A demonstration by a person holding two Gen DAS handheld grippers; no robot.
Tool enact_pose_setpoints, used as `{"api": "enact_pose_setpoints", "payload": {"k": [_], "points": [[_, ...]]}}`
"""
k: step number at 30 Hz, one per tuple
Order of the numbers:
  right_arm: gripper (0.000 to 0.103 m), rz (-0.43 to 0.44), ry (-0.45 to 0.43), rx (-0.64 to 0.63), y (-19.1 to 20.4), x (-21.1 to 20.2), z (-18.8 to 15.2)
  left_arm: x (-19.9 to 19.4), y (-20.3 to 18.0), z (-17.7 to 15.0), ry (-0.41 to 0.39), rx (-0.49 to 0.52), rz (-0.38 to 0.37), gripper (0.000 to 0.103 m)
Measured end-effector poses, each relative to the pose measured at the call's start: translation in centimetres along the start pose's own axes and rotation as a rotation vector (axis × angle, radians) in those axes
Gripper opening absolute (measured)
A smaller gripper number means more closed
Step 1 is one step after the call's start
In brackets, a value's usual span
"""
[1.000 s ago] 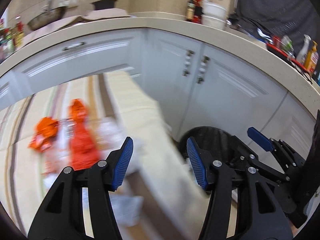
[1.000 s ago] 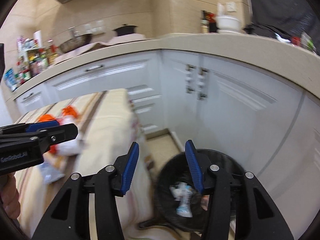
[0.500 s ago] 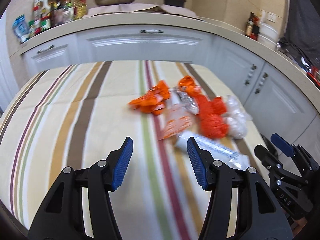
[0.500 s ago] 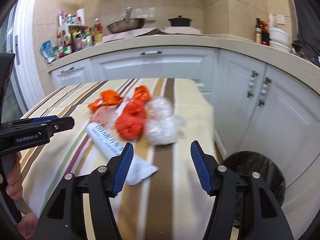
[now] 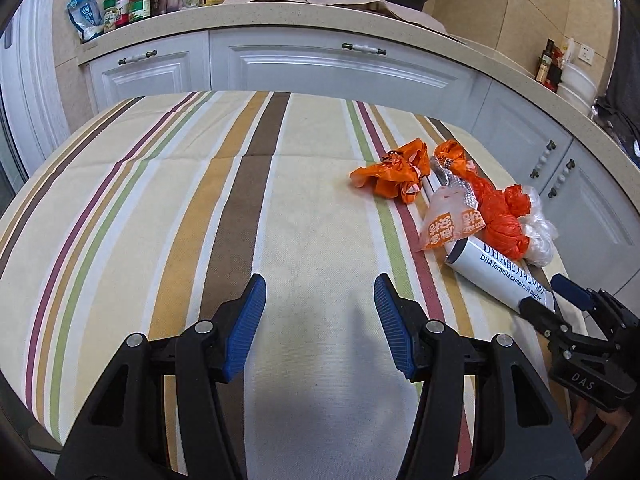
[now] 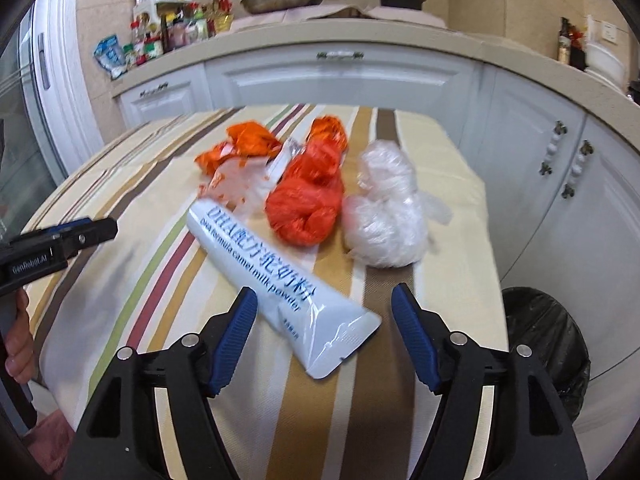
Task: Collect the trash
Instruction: 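Return to the table and grasp the white DHA milk powder tube with the right tool, then grasp the clear bag with orange print using the left tool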
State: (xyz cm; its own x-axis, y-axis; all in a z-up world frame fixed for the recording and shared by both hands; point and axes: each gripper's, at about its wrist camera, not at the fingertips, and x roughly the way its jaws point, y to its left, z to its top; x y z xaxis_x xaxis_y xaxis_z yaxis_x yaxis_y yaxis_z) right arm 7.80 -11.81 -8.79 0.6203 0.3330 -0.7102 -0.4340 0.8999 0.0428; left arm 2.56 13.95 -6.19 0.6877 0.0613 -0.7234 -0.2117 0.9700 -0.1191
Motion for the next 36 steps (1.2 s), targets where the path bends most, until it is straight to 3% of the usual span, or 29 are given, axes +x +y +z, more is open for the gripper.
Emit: {"api": "enact_pose_setpoints", "payload": {"k": [2, 6, 7, 23, 36], "points": [[0.068, 0.015, 0.007, -0.008, 0.2, 0.0, -0.2, 0.0, -0.1, 0.0, -0.003, 0.001, -0.003, 0.055], [0.054, 0.037, 0.022, -0.014, 0.5, -0.1, -0.7, 0.1, -0.4, 0.0, 0.001, 0.002, -0.003, 0.055], [0.047, 0.04, 0.02, -0.017, 0.6, -0.3, -0.8, 0.2, -0.5, 0.0, 0.003, 0.003, -0.003, 0.055], [0.045, 0.031, -0.069, 0.03, 0.2, -3.0, -1.8, 0.3, -2.3, -0.6, 0.011, 0.036, -0.022, 0.055], [0.045, -0.116, -0.199, 0.143, -3.6, -5.9, -0.2, 0.9, -6.6, 1.1, -0.051, 0.122, -0.054, 0.055]]}}
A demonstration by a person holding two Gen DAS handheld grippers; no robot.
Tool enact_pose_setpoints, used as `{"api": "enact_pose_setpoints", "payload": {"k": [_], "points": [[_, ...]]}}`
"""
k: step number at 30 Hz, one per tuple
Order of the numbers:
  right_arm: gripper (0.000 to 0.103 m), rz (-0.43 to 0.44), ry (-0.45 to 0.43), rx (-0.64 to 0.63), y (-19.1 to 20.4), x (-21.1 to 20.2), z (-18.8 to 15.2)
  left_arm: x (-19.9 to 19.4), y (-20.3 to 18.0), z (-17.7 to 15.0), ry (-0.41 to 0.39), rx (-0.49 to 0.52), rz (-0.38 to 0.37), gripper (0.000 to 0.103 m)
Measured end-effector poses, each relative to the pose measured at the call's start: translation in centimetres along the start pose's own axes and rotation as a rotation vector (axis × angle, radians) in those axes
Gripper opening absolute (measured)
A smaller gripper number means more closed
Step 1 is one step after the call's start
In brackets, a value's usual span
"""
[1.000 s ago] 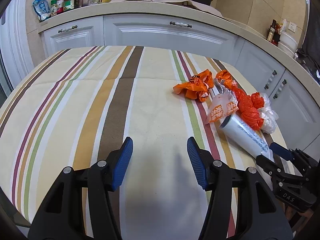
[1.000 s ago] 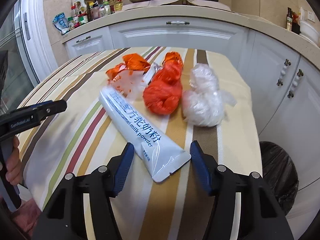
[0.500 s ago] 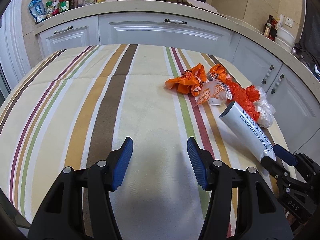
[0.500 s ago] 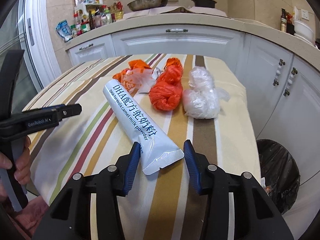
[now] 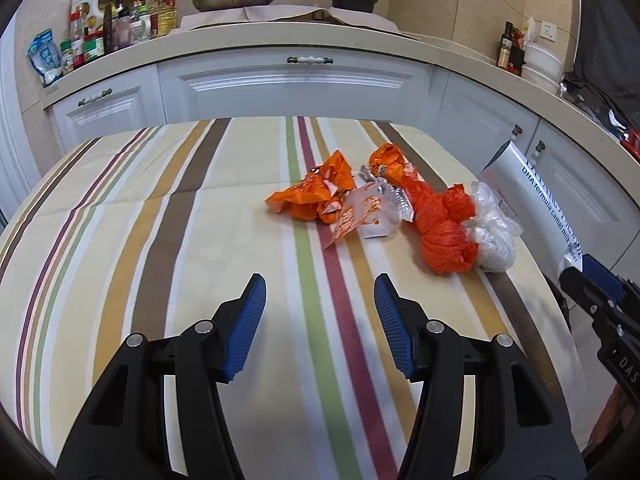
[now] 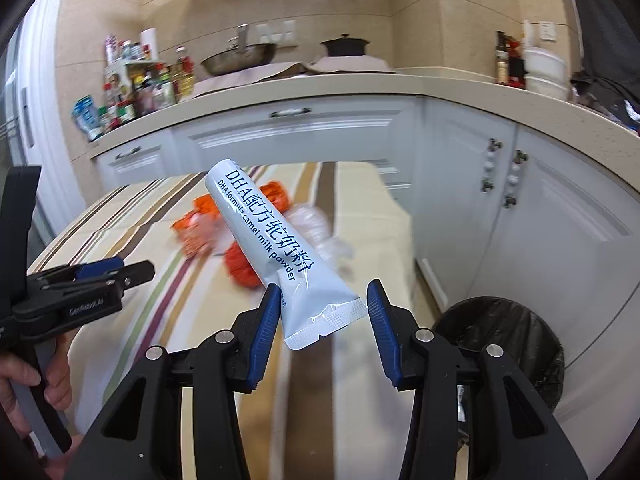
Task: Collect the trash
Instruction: 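Grasp the clear bag with orange print using the left tool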
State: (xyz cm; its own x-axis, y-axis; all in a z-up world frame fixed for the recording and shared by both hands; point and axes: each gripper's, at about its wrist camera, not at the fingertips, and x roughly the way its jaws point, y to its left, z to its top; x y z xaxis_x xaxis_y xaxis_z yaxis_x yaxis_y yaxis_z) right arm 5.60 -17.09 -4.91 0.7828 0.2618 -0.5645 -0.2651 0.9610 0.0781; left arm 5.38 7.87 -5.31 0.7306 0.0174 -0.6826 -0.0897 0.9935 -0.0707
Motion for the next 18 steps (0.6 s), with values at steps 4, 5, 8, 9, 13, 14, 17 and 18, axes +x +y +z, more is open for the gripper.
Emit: {"api": "enact_pose_setpoints", "payload": {"k": [4, 5, 8, 9, 13, 14, 17, 18], "points": [[0.045, -0.029, -0.011, 0.028, -1.0, 0.3, 0.5, 0.9, -0.8, 0.6, 0.005, 0.016, -0.002, 0.055], [0.045, -0.034, -0.014, 0.034, -1.3, 0.3, 0.5, 1.2, -1.0, 0.8, 0.007, 0.021, -0.001, 0.055], [0.045, -0.045, -0.017, 0.047, -2.0, 0.7, 1.0, 1.9, -1.4, 1.5, 0.008, 0.031, 0.007, 0.055], [0.045, -0.047, -0.017, 0.052, -2.2, 0.8, 1.1, 2.1, -1.5, 1.7, 0.009, 0.032, 0.01, 0.055], [0.045, -0.053, -0.011, 0.067, -3.1, 1.3, 1.3, 3.2, -1.7, 2.6, 0.014, 0.037, 0.015, 0.055], [0.045, -0.055, -0.009, 0.071, -3.3, 1.5, 1.4, 3.5, -1.8, 2.9, 0.018, 0.038, 0.014, 0.055], [0.045, -0.057, -0.003, 0.081, -3.7, 1.8, 1.4, 4.2, -2.0, 3.4, 0.021, 0.044, 0.013, 0.053], [0.045, -0.057, 0.001, 0.082, -3.8, 1.9, 1.4, 4.3, -2.1, 3.5, 0.02, 0.047, 0.013, 0.052]]}}
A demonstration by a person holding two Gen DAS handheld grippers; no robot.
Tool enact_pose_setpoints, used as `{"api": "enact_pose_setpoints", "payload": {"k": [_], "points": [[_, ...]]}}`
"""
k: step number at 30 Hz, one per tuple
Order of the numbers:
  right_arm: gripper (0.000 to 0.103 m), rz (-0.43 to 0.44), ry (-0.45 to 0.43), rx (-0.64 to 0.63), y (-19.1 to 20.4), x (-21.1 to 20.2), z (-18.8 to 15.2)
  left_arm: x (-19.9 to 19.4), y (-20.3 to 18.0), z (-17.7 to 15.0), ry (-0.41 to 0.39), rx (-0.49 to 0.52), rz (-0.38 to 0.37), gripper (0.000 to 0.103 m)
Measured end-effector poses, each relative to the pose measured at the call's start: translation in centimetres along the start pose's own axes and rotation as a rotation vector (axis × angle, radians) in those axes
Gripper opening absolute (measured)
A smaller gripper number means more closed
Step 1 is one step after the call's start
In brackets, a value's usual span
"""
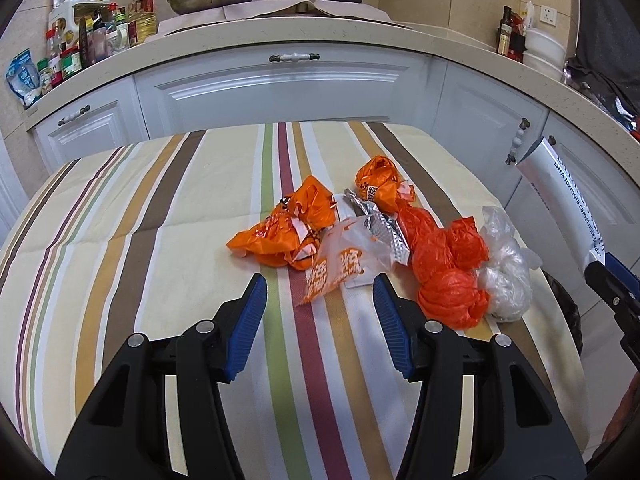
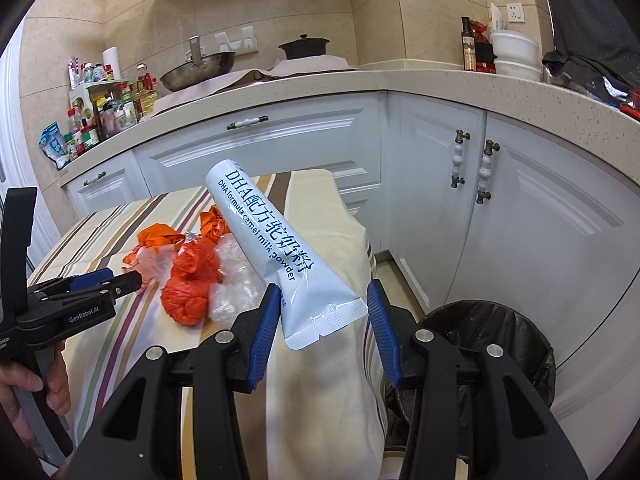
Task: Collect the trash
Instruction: 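Grasp the clear bag with orange print using the left tool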
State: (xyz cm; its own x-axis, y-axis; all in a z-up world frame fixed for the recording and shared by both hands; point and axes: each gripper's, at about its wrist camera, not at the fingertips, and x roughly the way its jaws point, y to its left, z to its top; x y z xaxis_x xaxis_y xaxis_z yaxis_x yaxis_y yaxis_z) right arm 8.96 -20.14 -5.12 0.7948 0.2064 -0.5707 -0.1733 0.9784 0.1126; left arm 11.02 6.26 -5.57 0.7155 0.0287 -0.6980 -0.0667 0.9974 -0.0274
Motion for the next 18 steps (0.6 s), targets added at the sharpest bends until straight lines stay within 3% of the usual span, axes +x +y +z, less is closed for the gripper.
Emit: {"api": "enact_pose_setpoints", "payload": {"k": [4, 8, 18], "points": [[0.045, 0.0, 0.009, 0.004, -0.1, 0.3, 0.0, 0.6, -0.3, 0.4, 0.003, 0.013, -0.012, 0.043], [0.045, 0.001, 0.013, 0.004, -0.1, 0.4, 0.0, 1.2, -0.5, 0.5, 0.021, 0.028, -0.042, 0.019], [0.045, -0.006, 0.012, 0.009, -0.1, 0.6, -0.1, 0.5, -0.5, 0.1, 0.004, 0.034, -0.063, 0.014]]}}
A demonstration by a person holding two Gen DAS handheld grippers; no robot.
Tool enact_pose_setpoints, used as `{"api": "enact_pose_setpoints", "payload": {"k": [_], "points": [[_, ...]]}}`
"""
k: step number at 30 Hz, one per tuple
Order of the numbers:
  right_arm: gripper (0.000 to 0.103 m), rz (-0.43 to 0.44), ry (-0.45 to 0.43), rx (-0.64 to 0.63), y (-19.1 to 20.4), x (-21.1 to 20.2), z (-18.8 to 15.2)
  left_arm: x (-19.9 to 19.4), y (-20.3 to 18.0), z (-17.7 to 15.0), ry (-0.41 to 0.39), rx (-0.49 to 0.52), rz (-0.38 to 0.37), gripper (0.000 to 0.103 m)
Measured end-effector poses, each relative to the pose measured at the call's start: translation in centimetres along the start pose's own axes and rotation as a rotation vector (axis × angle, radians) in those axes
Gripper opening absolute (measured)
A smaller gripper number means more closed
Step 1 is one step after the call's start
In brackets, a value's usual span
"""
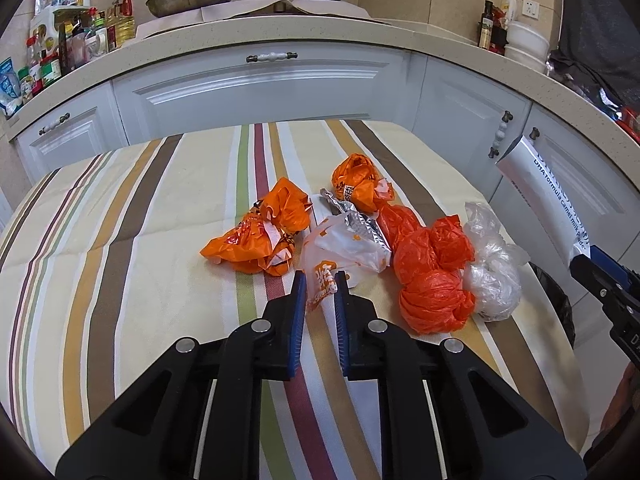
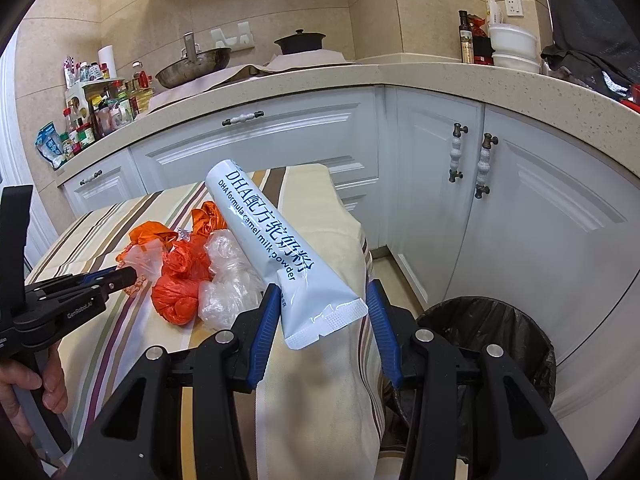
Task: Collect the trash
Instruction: 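Grasp the clear bag with orange print using the left tool, then carry the tube and bag over the bin and open both tools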
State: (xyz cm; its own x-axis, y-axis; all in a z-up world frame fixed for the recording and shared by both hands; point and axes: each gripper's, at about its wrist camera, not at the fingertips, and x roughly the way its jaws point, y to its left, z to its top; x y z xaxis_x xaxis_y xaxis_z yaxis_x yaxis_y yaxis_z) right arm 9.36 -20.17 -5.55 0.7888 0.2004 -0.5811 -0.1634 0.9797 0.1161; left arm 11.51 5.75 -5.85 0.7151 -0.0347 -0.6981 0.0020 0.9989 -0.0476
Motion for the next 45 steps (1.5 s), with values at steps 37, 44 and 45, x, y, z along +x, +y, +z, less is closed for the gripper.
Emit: {"api": "enact_pose_setpoints", "payload": {"k": [37, 44, 45], "points": [[0.045, -0.25, -0.064, 0.12, -10.4, -6.7, -3.3, -3.8, -17.0, -1.0, -0.054, 0.188, -0.241, 0.013], [0.045, -0.32, -0.021, 0.183, -14.5, -6.2, -5.0, -1.2, -23.0, -1.0, -0.031, 0.251, -0.279, 0.013], [0.045, -0.325, -0.016, 0.19, -15.0, -6.1, -5.1, -0.8, -23.7, -1.0, -0.021, 0.257, -0.286, 0.013]]}}
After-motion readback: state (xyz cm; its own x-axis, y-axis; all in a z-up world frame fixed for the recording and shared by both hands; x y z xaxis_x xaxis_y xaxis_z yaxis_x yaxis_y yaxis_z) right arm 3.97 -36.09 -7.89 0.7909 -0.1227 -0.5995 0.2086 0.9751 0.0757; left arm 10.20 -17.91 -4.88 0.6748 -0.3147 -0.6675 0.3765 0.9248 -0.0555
